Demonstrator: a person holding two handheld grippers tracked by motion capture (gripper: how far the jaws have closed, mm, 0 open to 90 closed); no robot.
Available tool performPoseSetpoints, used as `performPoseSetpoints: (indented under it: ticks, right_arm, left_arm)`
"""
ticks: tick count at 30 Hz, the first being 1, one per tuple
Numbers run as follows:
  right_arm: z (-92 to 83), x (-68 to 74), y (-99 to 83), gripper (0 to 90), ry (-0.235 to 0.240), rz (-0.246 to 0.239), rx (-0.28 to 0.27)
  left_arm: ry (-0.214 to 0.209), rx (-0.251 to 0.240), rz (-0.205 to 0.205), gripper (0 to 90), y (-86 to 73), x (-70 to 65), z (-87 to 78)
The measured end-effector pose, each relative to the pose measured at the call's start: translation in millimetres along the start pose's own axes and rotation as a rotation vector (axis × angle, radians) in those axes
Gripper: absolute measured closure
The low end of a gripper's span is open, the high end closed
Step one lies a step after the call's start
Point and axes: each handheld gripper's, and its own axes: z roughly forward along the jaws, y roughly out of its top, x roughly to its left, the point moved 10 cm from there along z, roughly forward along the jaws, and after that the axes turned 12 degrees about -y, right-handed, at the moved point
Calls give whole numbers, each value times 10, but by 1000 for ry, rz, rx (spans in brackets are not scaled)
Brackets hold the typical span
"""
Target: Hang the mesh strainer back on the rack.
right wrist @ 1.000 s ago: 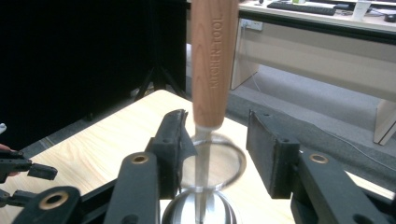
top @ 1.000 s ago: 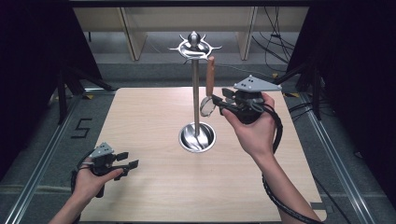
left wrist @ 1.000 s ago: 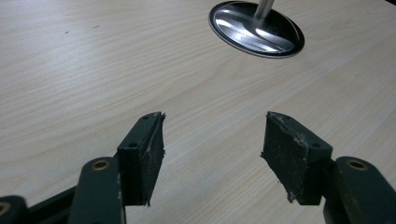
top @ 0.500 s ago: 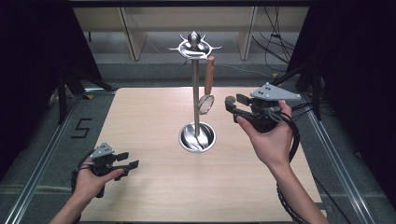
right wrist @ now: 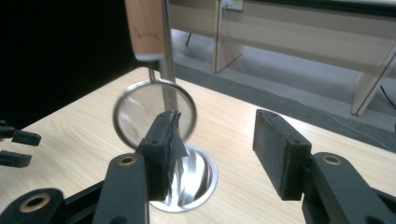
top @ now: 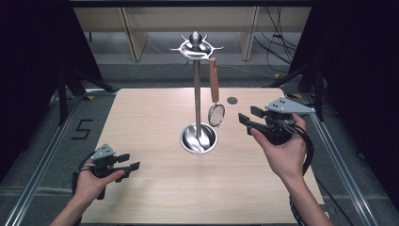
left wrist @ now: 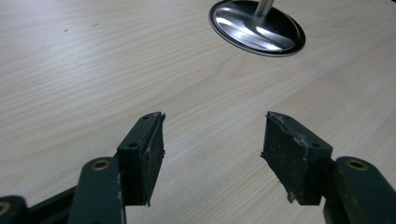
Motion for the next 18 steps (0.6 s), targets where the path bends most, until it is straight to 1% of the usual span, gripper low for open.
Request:
performPoseSetpoints:
  ticks: [2,3,4,5,6,7,8,9,10,11,12,13,16,17,18]
  right_arm:
    - [-12,1,-21,508,9,7,10]
    - [-20,-24,-39,506,-4,10,10]
    - [-31,-29,-68,505,4,20,18]
    - [-30,-68,-76,504,-16,4,9]
    - [-49,-66,-109,504,-11,20,28]
    - [-50,-101,-161,503,-17,23,24]
    - [-50,-101,-161,503,-17,23,24]
    - [-58,-127,-220,501,-24,28,40]
    - [-58,-127,-220,501,-24,28,40]
    - [-59,-158,-251,501,-24,13,46]
    - [-56,-155,-284,500,-25,31,47]
    - [-59,-188,-368,499,-26,25,70]
    - [-46,-211,-418,497,-35,30,65]
    - [-58,-205,-463,496,-26,46,92]
    - [-38,-225,-481,495,-39,45,74]
  left_arm:
    - [0,0,-1,373,0,-1,2]
    - [1,0,-1,373,-1,-2,2]
    - [1,1,0,373,-1,-2,1]
    - [1,0,-1,373,-1,-2,1]
    - [0,6,3,373,-5,1,-3]
    - [2,-1,0,373,0,0,1]
    - [2,-1,0,373,0,0,1]
    - [2,0,0,373,-1,0,1]
    - [2,-1,0,373,-1,1,3]
    - [1,0,-1,373,-2,-1,3]
    - [0,2,-1,373,-3,-2,3]
    - [2,5,3,373,-6,1,1]
    - [2,5,2,373,-6,1,2]
    - [1,1,0,373,-3,-2,5]
    - [1,1,0,373,-3,-1,5]
